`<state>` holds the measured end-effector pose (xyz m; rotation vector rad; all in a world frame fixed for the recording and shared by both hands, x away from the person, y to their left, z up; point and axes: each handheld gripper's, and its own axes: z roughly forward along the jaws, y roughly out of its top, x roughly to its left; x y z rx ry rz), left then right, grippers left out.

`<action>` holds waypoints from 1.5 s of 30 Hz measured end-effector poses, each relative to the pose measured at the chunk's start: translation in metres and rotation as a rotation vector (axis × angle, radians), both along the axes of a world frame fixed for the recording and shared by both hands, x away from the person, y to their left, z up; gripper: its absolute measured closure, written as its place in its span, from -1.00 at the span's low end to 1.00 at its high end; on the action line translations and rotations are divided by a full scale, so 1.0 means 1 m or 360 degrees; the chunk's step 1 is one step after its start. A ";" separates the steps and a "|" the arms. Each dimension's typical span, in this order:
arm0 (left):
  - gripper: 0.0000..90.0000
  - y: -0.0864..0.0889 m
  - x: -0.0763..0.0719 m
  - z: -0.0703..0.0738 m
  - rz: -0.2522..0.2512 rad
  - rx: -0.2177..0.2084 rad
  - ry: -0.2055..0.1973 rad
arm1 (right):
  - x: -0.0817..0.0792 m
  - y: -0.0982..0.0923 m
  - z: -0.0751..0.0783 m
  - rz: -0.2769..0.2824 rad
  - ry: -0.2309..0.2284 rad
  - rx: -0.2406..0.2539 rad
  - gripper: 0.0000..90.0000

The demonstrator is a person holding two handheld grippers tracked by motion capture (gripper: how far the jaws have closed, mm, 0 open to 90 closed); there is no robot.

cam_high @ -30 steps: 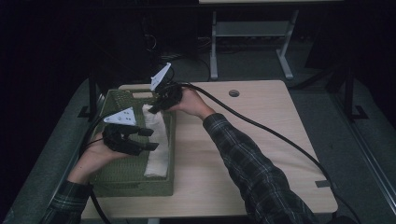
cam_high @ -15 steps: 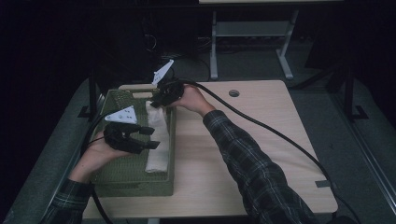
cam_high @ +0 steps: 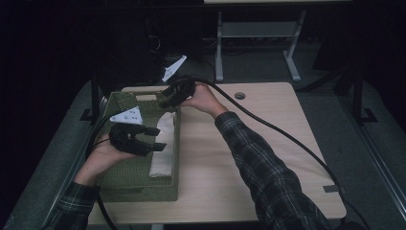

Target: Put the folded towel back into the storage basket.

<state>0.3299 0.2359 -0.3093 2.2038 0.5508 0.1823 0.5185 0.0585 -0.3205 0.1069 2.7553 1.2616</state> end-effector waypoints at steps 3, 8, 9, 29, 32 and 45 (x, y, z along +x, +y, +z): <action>-0.18 -0.008 0.003 0.000 -0.0004 -0.0008 0.0005 | -0.001 -0.009 -0.002 0.0002 0.0010 0.0002 -0.11; -0.20 -0.027 0.006 0.002 -0.0005 -0.0019 0.0014 | -0.005 -0.033 -0.004 -0.0018 0.0023 0.0004 -0.14; -0.20 -0.030 0.006 0.002 -0.0006 -0.0019 0.0011 | -0.005 -0.036 -0.004 -0.0019 0.0024 0.0007 -0.14; -0.31 -0.102 0.004 0.000 0.0032 -0.0043 -0.0007 | -0.018 -0.126 -0.007 -0.0107 -0.0005 0.0022 -0.27; -0.31 -0.114 0.004 -0.003 0.0038 -0.0075 -0.0007 | -0.021 -0.141 -0.011 -0.0128 -0.0002 0.0027 -0.28; -0.35 -0.164 -0.001 -0.027 0.0017 -0.0104 -0.0026 | -0.036 -0.194 -0.034 -0.0247 0.0027 0.0049 -0.32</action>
